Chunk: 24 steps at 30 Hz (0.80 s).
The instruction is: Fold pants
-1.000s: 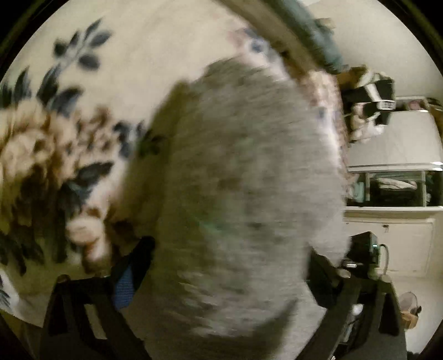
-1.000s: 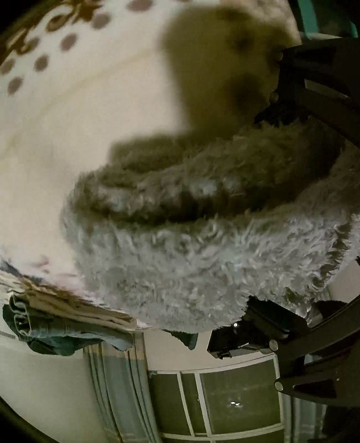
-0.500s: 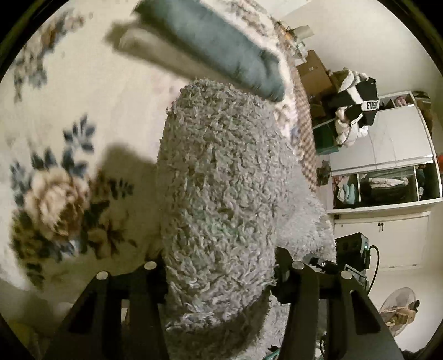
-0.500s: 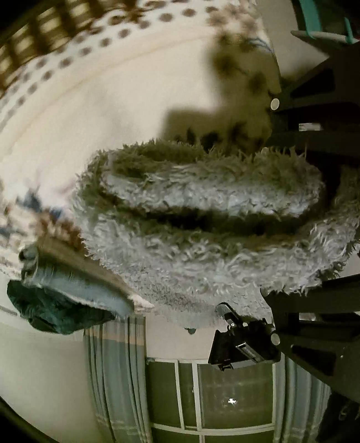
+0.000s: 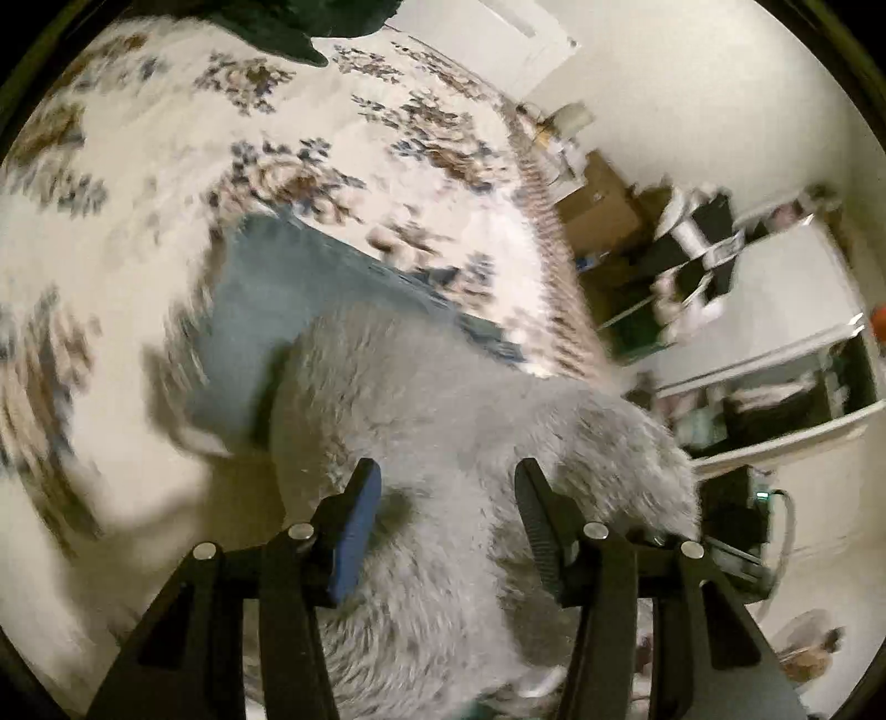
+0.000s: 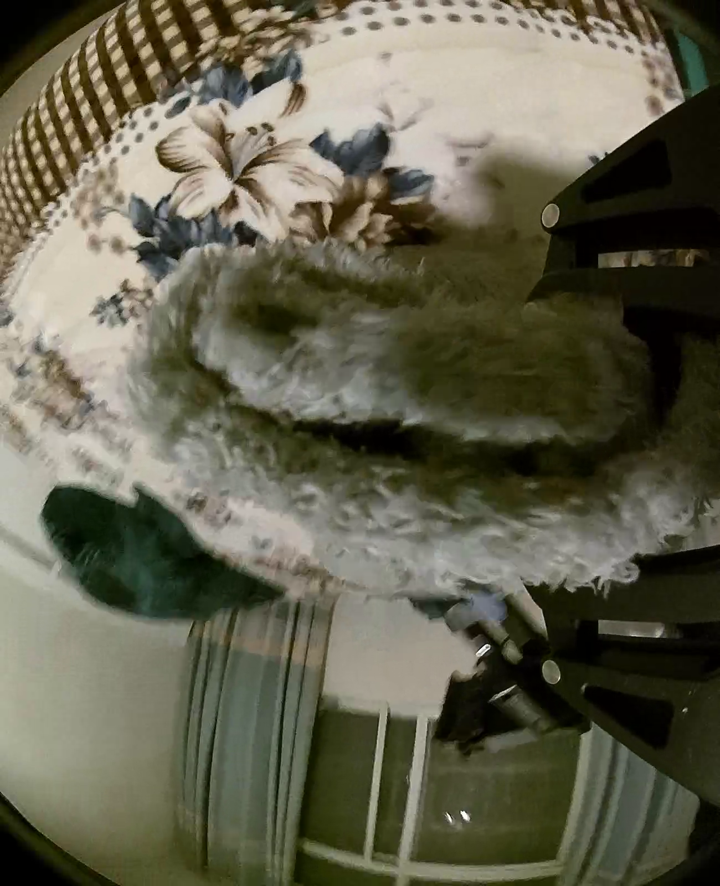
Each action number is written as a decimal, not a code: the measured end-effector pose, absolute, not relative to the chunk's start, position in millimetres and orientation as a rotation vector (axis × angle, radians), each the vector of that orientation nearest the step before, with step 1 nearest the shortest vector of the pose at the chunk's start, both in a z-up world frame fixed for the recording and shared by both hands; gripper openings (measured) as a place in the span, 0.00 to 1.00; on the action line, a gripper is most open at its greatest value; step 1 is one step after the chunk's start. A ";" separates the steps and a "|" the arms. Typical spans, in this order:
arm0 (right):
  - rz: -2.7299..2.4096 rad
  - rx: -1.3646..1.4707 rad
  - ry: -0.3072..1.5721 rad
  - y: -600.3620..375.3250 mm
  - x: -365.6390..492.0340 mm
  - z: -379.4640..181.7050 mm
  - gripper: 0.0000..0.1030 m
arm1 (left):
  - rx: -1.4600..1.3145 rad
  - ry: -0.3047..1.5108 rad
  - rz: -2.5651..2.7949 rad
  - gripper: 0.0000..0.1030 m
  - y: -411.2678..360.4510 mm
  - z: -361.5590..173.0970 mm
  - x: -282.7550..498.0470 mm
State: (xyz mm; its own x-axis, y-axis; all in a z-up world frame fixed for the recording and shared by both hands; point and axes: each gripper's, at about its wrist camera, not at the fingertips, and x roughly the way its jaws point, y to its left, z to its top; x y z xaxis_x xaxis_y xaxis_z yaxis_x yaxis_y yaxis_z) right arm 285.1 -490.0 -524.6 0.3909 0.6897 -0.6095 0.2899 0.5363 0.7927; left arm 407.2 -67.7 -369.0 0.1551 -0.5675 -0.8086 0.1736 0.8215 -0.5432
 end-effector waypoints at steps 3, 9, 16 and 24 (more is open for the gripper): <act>0.248 1.023 1.331 -491.1 294.3 -580.1 0.43 | -0.305 1.393 -0.495 0.45 -59.1 -411.0 433.4; 0.163 0.998 1.529 -486.4 251.0 -675.6 0.44 | -0.382 1.492 -0.457 0.47 -25.5 -464.8 438.1; 0.186 1.302 1.492 -488.1 156.6 -723.0 0.66 | -0.370 1.495 -0.502 0.76 -22.2 -436.4 385.1; 0.208 1.483 1.352 -485.3 99.6 -767.7 0.89 | -0.162 1.533 -0.598 0.85 -87.0 -451.2 353.8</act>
State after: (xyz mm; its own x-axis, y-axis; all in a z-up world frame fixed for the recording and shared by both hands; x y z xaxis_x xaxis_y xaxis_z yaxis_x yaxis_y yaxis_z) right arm 99.6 -485.3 -767.7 0.3419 0.7983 -0.4958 0.6127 0.2107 0.7617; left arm 353.8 -87.0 -451.2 -0.0716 -0.4587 -0.8857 0.2621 0.8481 -0.4604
